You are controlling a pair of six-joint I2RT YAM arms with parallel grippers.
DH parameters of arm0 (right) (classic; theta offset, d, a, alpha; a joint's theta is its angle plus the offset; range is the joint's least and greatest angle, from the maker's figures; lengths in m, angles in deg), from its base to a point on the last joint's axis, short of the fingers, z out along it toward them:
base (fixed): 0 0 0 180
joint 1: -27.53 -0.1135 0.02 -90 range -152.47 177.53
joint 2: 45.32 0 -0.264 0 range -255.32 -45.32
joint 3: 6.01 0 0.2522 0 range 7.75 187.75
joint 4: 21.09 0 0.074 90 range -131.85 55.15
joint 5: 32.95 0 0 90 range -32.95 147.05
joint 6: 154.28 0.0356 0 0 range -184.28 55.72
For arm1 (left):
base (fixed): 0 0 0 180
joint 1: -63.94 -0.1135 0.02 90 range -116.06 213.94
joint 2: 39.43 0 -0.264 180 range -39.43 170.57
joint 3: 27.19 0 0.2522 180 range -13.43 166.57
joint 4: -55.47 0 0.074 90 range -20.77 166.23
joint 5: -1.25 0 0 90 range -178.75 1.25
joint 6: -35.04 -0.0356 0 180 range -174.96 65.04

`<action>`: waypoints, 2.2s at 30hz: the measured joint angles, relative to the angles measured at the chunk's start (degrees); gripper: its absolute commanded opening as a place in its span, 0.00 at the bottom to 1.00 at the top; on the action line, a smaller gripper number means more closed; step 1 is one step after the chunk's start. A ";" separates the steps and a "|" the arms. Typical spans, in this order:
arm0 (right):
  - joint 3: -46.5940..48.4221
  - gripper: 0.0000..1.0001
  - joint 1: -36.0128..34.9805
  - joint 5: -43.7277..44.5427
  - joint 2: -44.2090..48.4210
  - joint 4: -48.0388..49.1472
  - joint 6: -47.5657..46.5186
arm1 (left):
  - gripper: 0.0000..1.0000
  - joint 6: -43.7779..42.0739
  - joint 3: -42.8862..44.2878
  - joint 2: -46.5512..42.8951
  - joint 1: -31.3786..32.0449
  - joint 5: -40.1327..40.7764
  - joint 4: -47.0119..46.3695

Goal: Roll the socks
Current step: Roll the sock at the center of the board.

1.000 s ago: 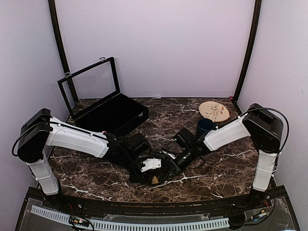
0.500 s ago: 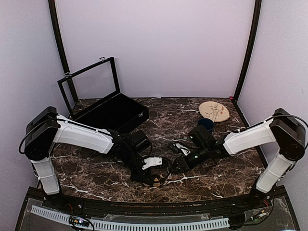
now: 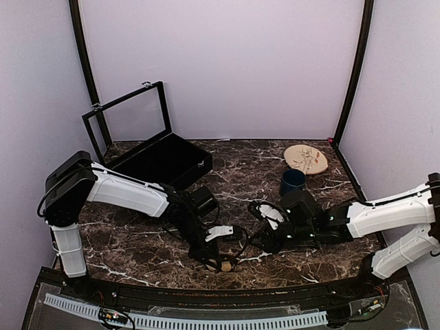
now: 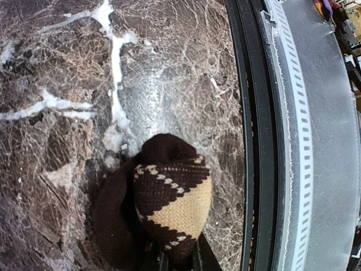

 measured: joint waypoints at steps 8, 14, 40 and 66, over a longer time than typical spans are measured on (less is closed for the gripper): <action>-0.04 0.36 -9.20 12.28 2.03 -0.26 -4.15 | 0.10 0.52 0.90 1.57 -0.96 -3.34 0.81; -0.04 0.37 -17.05 18.38 2.05 -1.57 -7.82 | 0.10 0.68 0.92 2.01 -1.29 -4.83 0.96; 8.68 0.42 -30.69 29.83 -12.57 -2.80 -22.62 | 0.09 0.81 1.95 3.65 -1.81 -8.22 2.95; 11.61 0.52 -30.58 36.46 -21.05 -2.97 -32.96 | 0.09 0.79 2.58 4.44 -1.92 -9.51 3.39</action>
